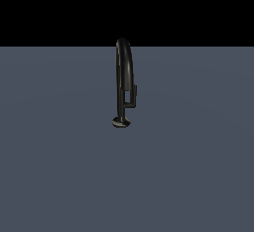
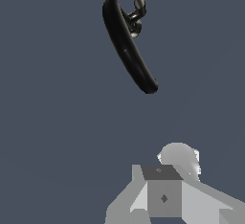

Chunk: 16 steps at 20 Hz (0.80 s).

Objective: Turn on the faucet by rotating a designated handle.

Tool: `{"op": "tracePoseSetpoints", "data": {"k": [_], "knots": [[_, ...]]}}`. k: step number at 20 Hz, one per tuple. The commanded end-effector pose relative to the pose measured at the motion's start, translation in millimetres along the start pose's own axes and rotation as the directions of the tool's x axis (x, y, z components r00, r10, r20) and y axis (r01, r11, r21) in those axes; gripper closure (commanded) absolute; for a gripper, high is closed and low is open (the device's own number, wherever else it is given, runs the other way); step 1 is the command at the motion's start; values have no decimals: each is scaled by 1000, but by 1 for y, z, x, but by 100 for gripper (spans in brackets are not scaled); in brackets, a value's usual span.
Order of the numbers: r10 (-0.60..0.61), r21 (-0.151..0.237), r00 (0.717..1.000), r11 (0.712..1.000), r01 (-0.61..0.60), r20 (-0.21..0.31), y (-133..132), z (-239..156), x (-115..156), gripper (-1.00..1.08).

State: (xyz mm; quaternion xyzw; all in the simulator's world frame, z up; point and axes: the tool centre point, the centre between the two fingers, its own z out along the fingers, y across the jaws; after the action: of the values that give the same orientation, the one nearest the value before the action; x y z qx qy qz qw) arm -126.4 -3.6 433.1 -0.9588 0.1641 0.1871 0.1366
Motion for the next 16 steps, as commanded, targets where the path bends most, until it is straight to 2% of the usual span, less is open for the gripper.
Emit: {"op": "tracePoseSetpoints", "data": {"k": [1,9,16], "knots": [[32,32,999,999,-33,40,-3,2,15,108],[125,125,977,981,-148,175,-10,13,65,108],[194,196,933,946,-260,303,-12,27,108,108]]}}
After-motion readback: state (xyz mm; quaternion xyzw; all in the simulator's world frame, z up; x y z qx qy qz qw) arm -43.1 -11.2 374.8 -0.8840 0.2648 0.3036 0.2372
